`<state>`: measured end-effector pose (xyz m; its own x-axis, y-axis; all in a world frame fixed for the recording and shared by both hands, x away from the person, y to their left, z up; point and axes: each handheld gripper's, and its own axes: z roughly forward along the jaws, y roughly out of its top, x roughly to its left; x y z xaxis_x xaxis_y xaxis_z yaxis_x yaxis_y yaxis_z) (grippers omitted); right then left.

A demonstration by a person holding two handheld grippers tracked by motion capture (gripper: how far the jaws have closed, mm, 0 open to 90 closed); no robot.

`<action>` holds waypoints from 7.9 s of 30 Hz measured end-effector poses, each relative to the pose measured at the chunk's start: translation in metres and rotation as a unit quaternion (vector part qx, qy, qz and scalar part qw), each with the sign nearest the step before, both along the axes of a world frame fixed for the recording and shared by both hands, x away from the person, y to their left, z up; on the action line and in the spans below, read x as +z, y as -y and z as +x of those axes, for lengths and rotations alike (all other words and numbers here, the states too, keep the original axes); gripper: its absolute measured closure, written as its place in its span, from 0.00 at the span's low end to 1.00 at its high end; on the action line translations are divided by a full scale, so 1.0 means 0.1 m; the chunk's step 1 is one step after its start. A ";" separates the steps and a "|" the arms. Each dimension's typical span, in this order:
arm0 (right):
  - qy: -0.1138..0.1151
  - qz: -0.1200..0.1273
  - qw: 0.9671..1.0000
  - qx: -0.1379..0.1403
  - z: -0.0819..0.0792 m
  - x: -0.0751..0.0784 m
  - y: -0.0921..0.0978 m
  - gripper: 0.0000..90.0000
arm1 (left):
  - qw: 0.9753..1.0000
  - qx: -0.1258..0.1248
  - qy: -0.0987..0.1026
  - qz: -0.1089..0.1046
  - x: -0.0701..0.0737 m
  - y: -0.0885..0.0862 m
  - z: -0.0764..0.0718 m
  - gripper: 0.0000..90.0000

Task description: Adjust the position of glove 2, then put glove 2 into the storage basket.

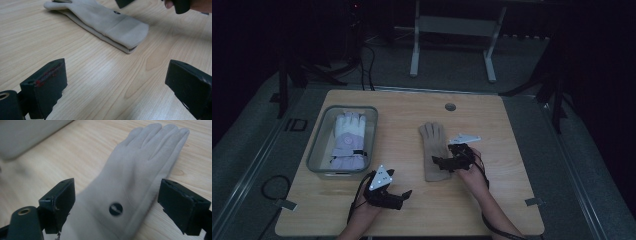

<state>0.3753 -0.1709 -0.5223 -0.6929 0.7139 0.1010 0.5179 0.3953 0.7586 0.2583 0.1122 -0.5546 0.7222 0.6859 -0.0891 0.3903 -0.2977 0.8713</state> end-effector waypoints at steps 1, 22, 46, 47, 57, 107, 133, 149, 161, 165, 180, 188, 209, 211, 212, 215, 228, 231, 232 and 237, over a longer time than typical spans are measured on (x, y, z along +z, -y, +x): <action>0.003 -0.009 1.000 0.008 -0.01 0.00 0.03 0.18 | 1.000 0.004 -0.001 -0.003 0.02 0.01 0.00 0.04; -0.019 0.024 0.999 0.035 -0.06 0.05 0.39 0.15 | 0.998 -0.060 -0.018 -0.030 0.10 0.16 0.23 0.12; -0.059 0.033 0.998 -0.020 0.93 -0.02 0.04 0.27 | 0.981 -0.182 0.001 0.059 0.12 1.03 0.70 0.21; -0.063 0.030 0.997 -0.021 0.96 -0.04 0.03 0.27 | 0.981 -0.185 -0.001 0.065 0.10 1.04 0.72 0.23; -0.105 0.015 0.994 -0.018 1.06 -0.26 -0.03 0.28 | 0.973 -0.204 -0.028 0.106 0.00 1.07 0.84 0.29; -0.073 0.014 0.997 0.008 0.74 -0.16 -0.27 0.76 | 0.960 -0.190 -0.026 0.202 0.21 0.97 0.81 0.89; -0.045 0.042 0.996 0.068 0.61 0.54 -0.91 0.76 | 0.962 -0.170 -0.011 0.216 0.81 0.28 0.59 0.89; -0.031 0.057 0.992 0.105 0.65 0.87 -1.50 0.75 | 0.964 -0.128 -0.012 0.232 1.08 -0.26 0.53 0.89; -0.041 0.064 0.988 0.132 0.70 0.84 -2.06 0.75 | 0.967 -0.095 -0.024 0.234 1.09 -0.73 0.46 0.89; -0.044 0.064 0.987 0.140 0.73 0.82 -2.26 0.75 | 0.969 -0.081 -0.031 0.231 1.09 -0.92 0.44 0.89; -0.072 0.072 0.980 0.169 0.84 0.60 -2.88 0.75 | 0.968 -0.034 -0.056 0.240 0.94 -1.44 0.41 0.89; -0.082 0.056 0.983 0.154 0.97 0.38 -2.95 0.75 | 0.971 -0.027 -0.067 0.227 0.83 -1.48 0.53 0.89; -0.038 0.022 0.989 0.144 0.97 0.52 -2.65 0.21 | 0.980 -0.027 -0.090 0.176 0.74 -1.47 0.56 0.67; -0.032 0.026 0.989 0.144 0.95 0.55 -2.58 0.20 | 0.984 -0.017 -0.087 0.158 0.78 -1.48 0.56 0.52; -0.031 0.024 0.988 0.146 0.94 0.57 -2.55 0.21 | 0.985 -0.010 -0.086 0.147 0.79 -1.48 0.56 0.43; -0.026 0.018 0.988 0.153 0.90 0.60 -2.49 0.19 | 0.987 -0.002 -0.079 0.143 0.83 -1.47 0.56 0.19; -0.011 0.035 0.985 0.171 0.67 0.67 -2.07 0.20 | 0.997 0.003 -0.044 0.062 0.96 -1.18 0.53 0.11; -0.006 0.022 0.985 0.173 0.63 0.64 -1.97 0.19 | 0.997 -0.010 -0.040 0.061 0.96 -1.06 0.51 0.11; -0.007 0.019 0.984 0.175 0.61 0.63 -1.92 0.19 | 0.997 -0.013 -0.041 0.062 0.96 -1.02 0.50 0.11; -0.005 0.006 0.984 0.176 0.54 0.61 -1.74 0.19 | 0.996 -0.038 -0.041 0.065 0.95 -0.85 0.49 0.11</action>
<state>0.4290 0.0034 -0.4615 -0.8959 0.4290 0.1155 0.3575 0.5419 0.7606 0.3072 0.1970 -0.4601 0.7665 0.6390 -0.0637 0.4299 -0.4369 0.7902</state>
